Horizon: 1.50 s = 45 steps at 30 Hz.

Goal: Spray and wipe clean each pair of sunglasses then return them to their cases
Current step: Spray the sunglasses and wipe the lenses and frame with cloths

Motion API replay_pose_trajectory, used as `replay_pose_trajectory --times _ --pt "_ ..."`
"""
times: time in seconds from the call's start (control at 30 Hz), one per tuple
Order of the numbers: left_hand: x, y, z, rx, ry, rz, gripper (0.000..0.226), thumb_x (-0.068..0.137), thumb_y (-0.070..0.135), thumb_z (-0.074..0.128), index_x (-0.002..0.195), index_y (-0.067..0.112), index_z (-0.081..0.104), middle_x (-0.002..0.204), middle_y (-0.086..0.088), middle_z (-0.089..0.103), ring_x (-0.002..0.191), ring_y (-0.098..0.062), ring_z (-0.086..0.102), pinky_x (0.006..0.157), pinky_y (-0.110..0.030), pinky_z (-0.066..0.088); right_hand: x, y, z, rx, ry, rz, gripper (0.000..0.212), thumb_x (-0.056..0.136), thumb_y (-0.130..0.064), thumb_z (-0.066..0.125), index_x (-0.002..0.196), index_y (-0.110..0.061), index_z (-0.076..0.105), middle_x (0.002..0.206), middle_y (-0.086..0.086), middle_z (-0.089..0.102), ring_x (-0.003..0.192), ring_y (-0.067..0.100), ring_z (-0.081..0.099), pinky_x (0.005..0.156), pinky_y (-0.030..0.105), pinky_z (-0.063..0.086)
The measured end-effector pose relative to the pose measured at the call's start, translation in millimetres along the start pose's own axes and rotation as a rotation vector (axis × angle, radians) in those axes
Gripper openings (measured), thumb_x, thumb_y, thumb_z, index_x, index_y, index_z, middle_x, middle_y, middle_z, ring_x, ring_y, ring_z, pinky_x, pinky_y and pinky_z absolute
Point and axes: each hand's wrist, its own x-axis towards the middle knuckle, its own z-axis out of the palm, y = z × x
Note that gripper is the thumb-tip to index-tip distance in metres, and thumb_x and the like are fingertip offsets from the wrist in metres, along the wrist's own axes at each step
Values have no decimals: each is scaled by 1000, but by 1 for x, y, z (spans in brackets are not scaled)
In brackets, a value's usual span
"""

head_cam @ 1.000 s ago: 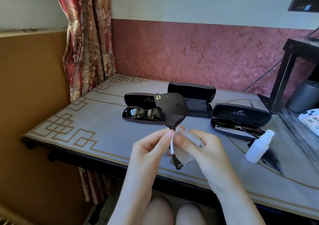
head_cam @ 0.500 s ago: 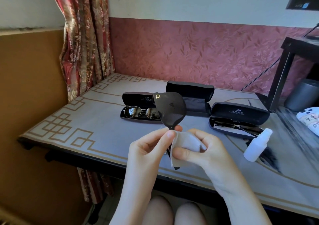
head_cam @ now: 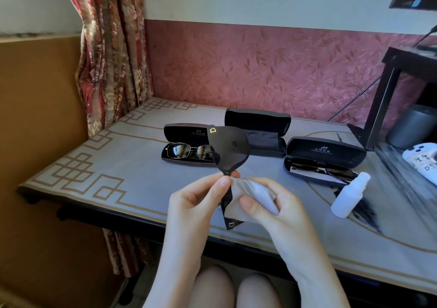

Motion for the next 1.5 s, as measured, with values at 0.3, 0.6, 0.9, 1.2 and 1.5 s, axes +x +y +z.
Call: replay_pose_trajectory --times 0.3,0.6,0.9,1.2,1.5 --pt "3 1 4 -14 -37 -11 28 81 25 60 98 10 76 96 -5 76 98 -19 70 90 -31 54 -1 0 -1 -74 120 -50 41 65 -48 84 101 -36 68 101 -16 71 96 1 65 76 14 49" --pt "3 0 6 -31 -65 -31 25 79 23 61 96 11 76 97 -1 76 100 -11 69 91 -23 52 4 -1 3 -94 43 29 16 69 -27 86 70 -20 71 62 -6 68 66 11 68 66 27 55" --pt "5 -2 5 -12 -97 -83 26 87 36 62 102 20 76 96 -25 68 88 -28 51 87 -50 45 2 -2 -1 20 -61 -72 45 92 -32 59 48 -25 55 49 -16 40 50 0 39 52 6 32" --pt "3 -4 10 -90 -96 -90 27 84 27 62 100 11 76 99 -9 75 92 -18 69 66 -22 52 2 0 -1 126 -11 -6 29 60 -16 87 84 -13 73 75 2 73 71 12 69 62 16 51" --pt "3 -2 4 -46 -167 -107 29 81 32 63 101 15 76 102 -8 74 101 -26 67 94 -40 49 0 0 7 196 106 -5 33 59 -21 80 84 -1 73 64 1 71 64 14 70 63 21 54"
